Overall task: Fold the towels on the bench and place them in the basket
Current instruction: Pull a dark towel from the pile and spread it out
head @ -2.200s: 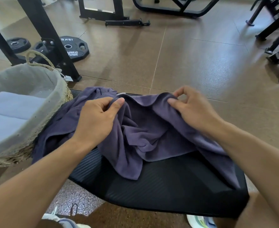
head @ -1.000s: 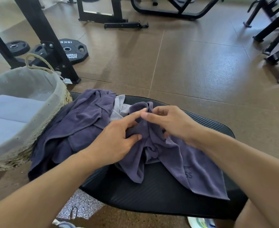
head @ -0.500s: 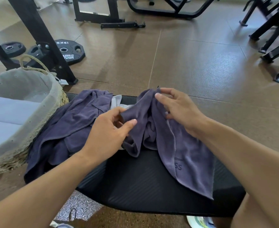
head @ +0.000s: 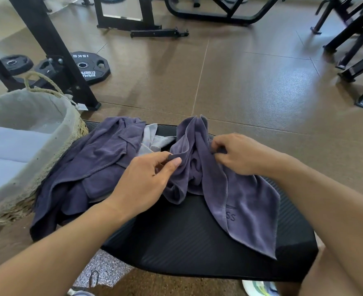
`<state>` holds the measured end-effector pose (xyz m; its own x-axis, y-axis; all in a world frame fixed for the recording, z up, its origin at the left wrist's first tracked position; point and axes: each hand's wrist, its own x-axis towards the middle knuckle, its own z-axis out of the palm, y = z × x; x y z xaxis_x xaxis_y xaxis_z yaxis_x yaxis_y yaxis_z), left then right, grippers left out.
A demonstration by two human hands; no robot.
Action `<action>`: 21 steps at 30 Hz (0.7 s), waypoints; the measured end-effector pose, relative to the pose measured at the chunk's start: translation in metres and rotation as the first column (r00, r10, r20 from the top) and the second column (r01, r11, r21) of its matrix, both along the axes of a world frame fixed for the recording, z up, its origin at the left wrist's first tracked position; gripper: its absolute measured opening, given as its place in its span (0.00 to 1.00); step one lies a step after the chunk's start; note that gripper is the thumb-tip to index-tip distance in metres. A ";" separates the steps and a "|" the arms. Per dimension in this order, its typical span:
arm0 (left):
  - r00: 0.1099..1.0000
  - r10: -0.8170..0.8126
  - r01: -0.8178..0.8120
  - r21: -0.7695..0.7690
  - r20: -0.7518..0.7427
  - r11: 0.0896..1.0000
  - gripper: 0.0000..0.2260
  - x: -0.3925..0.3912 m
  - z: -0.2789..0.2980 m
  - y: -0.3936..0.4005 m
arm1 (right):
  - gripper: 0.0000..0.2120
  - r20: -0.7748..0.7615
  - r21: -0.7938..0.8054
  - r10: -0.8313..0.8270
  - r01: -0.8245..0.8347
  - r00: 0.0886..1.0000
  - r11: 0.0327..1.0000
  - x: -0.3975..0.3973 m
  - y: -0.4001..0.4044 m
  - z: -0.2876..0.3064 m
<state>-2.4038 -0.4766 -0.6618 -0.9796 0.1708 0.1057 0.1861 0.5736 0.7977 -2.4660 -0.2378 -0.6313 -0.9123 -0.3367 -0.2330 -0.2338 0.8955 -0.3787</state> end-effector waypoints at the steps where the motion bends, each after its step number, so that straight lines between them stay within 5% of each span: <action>1: 1.000 0.008 -0.008 0.016 -0.013 1.000 0.15 0.000 0.000 0.000 | 0.04 -0.025 -0.043 -0.042 0.041 0.999 0.998 0.000 -0.002 0.004; 7: 0.996 0.044 -0.038 0.073 -0.076 0.997 0.17 0.003 0.012 0.006 | 0.06 -0.042 -0.471 -0.422 0.355 0.906 0.808 0.009 -0.011 0.028; 12: 0.987 0.129 -0.117 0.118 -0.095 0.986 0.15 0.003 0.011 0.006 | 0.10 -0.167 -0.488 -0.681 0.540 0.713 0.686 -0.007 0.011 0.041; 16: 0.992 0.121 -0.116 0.165 -0.020 0.979 0.08 0.003 0.011 0.007 | 0.06 -0.018 -0.401 -0.529 0.479 0.848 0.781 0.006 0.002 0.037; 21: 0.994 0.091 -0.104 0.257 0.064 0.961 0.06 0.007 0.007 0.011 | 0.07 0.136 -0.508 -0.232 0.269 0.963 0.818 0.034 -0.030 0.032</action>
